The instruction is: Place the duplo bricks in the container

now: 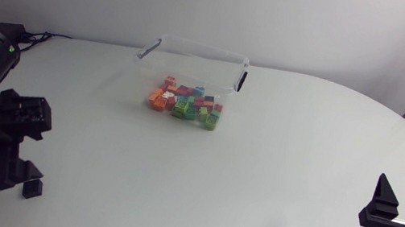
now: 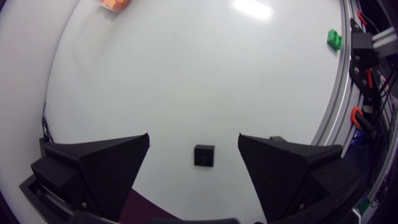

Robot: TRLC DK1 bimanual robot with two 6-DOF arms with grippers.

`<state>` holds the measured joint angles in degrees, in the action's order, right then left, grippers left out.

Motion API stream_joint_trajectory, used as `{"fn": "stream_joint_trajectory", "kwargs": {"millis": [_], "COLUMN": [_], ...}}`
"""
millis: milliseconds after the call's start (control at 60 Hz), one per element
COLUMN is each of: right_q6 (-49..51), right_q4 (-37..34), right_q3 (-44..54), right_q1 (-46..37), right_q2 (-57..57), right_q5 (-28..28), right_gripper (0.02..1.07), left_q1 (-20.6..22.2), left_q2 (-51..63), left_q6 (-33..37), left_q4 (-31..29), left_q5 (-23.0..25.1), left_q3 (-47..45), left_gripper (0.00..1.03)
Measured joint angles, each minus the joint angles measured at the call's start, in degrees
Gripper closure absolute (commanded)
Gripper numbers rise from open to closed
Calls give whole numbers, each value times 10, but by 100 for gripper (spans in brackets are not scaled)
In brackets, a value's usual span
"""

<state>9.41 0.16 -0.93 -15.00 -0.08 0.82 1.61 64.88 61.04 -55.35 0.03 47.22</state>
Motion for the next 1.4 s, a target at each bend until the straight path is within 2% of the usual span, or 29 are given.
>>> {"fn": "stream_joint_trajectory", "kwargs": {"millis": [83,217,467,567,750,817,917,933,967,983,1050,1067,1250,1400], "right_q6": [0,0,0,0,0,0,0,0,0,0,0,0,0,0], "right_q4": [0,0,0,0,0,0,0,0,0,0,0,0,0,0], "right_q3": [0,0,0,0,0,0,0,0,0,0,0,0,0,0], "right_q1": [0,0,0,0,0,0,0,0,0,0,0,0,0,0], "right_q2": [0,0,0,0,0,0,0,0,0,0,0,0,0,0], "right_q5": [0,0,0,0,0,0,0,0,0,0,0,0,0,0], "right_gripper": [6,6,6,6,6,6,6,6,6,6,6,6,6,6], "left_q1": [2,33,104,125,138,148,161,162,165,166,169,170,177,203], "left_q2": [-11,-12,16,35,75,85,104,108,113,115,119,120,123,124], "left_q6": [3,-2,-85,-118,-156,-166,-181,-185,-190,-191,-202,-203,-218,-241], "left_q4": [-7,-33,-37,-29,7,18,39,41,45,47,56,56,48,22], "left_q5": [-20,-47,-62,-62,-62,-62,-62,-62,-61,-61,-59,-59,-59,-59], "left_q3": [-34,-82,-132,-146,-164,-173,-183,-184,-185,-185,-184,-184,-158,-78], "left_gripper": [5,5,5,6,9,14,32,40,51,53,96,101,100,100]}}
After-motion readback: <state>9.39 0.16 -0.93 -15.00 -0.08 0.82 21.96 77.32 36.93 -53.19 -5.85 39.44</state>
